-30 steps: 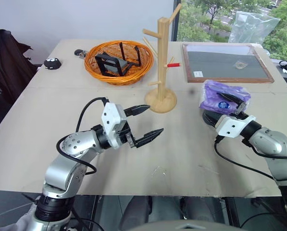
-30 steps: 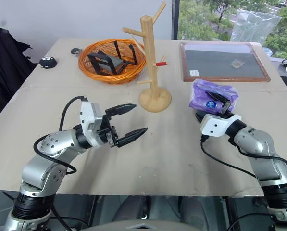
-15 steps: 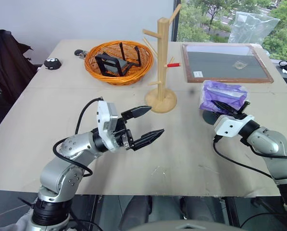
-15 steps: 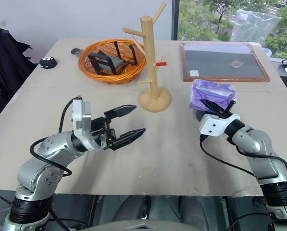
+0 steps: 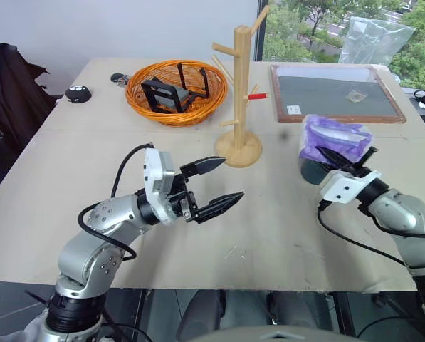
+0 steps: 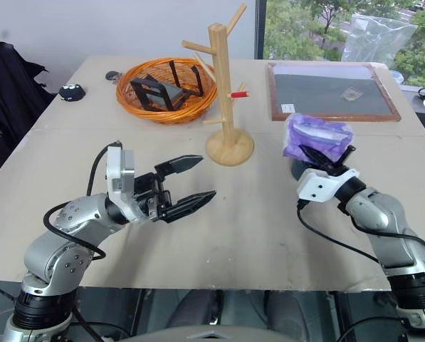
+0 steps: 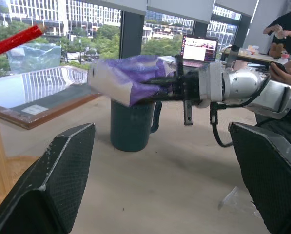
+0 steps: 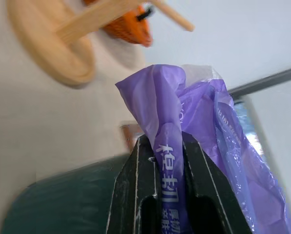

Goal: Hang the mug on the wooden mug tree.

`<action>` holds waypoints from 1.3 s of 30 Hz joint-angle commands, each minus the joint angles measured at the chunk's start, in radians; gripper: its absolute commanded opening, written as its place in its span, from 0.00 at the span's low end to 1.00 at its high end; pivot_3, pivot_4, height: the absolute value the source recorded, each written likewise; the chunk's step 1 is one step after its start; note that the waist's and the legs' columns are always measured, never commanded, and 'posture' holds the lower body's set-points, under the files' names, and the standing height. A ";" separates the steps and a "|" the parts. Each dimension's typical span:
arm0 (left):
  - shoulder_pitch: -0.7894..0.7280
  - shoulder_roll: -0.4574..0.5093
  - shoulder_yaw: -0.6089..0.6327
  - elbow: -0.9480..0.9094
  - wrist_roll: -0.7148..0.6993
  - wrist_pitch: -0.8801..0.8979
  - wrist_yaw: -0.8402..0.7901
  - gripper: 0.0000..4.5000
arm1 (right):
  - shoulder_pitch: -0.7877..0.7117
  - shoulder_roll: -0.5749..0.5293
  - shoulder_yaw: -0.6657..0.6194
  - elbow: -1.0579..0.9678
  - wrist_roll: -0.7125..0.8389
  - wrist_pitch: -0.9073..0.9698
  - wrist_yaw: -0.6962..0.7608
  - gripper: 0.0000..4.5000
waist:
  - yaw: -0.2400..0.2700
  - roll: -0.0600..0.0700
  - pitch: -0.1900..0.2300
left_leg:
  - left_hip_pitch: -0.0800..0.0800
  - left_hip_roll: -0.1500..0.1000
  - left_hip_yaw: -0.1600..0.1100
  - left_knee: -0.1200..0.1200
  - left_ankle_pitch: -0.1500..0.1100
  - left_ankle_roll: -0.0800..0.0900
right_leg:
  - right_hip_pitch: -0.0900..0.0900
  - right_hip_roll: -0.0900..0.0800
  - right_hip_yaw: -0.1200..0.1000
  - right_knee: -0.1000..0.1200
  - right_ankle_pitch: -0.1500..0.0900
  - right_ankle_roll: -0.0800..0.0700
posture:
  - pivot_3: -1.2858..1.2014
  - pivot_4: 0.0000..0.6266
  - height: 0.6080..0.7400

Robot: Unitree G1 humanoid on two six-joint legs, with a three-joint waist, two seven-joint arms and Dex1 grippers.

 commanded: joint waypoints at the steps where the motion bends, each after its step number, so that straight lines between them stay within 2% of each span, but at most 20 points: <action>1: -0.043 -0.015 -0.036 -0.016 -0.014 0.001 -0.024 1.00 | 0.007 -0.027 -0.119 -0.119 0.006 0.010 -0.036 0.01 | 0.000 0.000 0.000 | 0.000 0.000 0.000 0.000 0.000 0.000 | 0.000 0.000 0.000 0.000 0.000 0.000 | 0.52 0.24 1.00; 4: -0.063 -0.031 -0.059 0.012 -0.017 0.006 -0.041 1.00 | 0.036 -0.016 -0.163 -0.167 0.009 0.046 -0.037 0.01 | -0.001 0.000 0.000 | 0.000 0.000 0.000 0.000 0.000 0.000 | 0.000 0.000 0.000 0.000 0.000 0.000 | 0.52 0.24 1.00; 9: -0.126 -0.052 -0.143 0.060 0.005 0.029 -0.091 1.00 | 0.262 0.012 -0.340 -0.192 0.036 0.083 -0.052 0.01 | 0.015 0.000 0.000 | -0.001 -0.001 -0.002 0.000 0.000 0.000 | 0.000 0.000 -0.001 -0.001 0.000 0.000 | 0.52 0.24 1.00; 14: -0.175 -0.064 -0.188 0.098 0.014 0.060 -0.113 1.00 | 0.460 0.053 -0.513 -0.133 0.065 0.084 -0.087 0.01 | 0.010 0.000 0.000 | 0.000 -0.001 0.000 0.000 0.000 0.000 | 0.001 0.000 0.001 0.000 0.000 0.000 | 0.52 0.24 1.00; 22: -0.203 -0.069 -0.223 0.126 0.047 0.063 -0.153 1.00 | 0.475 0.032 -0.492 -0.019 0.086 0.126 -0.059 0.01 | -0.017 0.001 -0.001 | 0.003 0.001 0.004 0.000 -0.001 0.002 | 0.002 0.001 0.003 0.001 0.000 0.000 | 0.52 0.24 1.00; 25: -0.208 -0.072 -0.231 0.131 0.051 0.063 -0.162 1.00 | 0.467 0.016 -0.488 -0.005 0.116 0.168 -0.018 0.24 | -0.014 0.001 -0.001 | 0.003 0.000 0.004 0.000 -0.001 0.002 | 0.002 0.001 0.004 0.000 0.000 0.000 | 0.52 0.24 1.00; 27: -0.216 -0.077 -0.231 0.136 0.053 0.064 -0.166 1.00 | 0.467 0.015 -0.490 -0.011 0.166 0.216 0.022 0.43 | -0.010 0.001 -0.001 | 0.002 0.000 0.004 0.000 -0.001 0.002 | 0.002 0.001 0.003 0.000 0.000 0.000 | 0.52 0.24 1.00; 32: -0.226 -0.074 -0.233 0.153 0.082 0.056 -0.185 1.00 | 0.480 -0.002 -0.565 -0.122 0.501 0.374 0.224 0.98 | -0.001 0.001 -0.001 | 0.002 0.001 0.003 0.000 -0.002 0.004 | 0.002 0.001 0.003 0.000 0.000 0.000 | 0.52 0.24 1.00; 36: -0.222 -0.079 -0.227 0.154 0.085 0.057 -0.188 1.00 | 0.459 -0.039 -0.606 -0.202 0.626 0.425 0.292 0.99 | -0.001 0.002 0.000 | 0.002 0.001 0.003 0.000 -0.003 0.005 | 0.002 0.000 0.003 0.000 0.000 0.000 | 0.52 0.24 1.00; 39: -0.219 -0.084 -0.222 0.152 0.091 0.052 -0.179 1.00 | 0.407 -0.022 -0.549 -0.273 0.707 0.535 0.267 0.99 | -0.003 0.001 -0.001 | 0.002 0.001 0.002 0.000 -0.003 0.005 | 0.002 0.001 0.002 0.000 0.000 0.000 | 0.52 0.24 1.00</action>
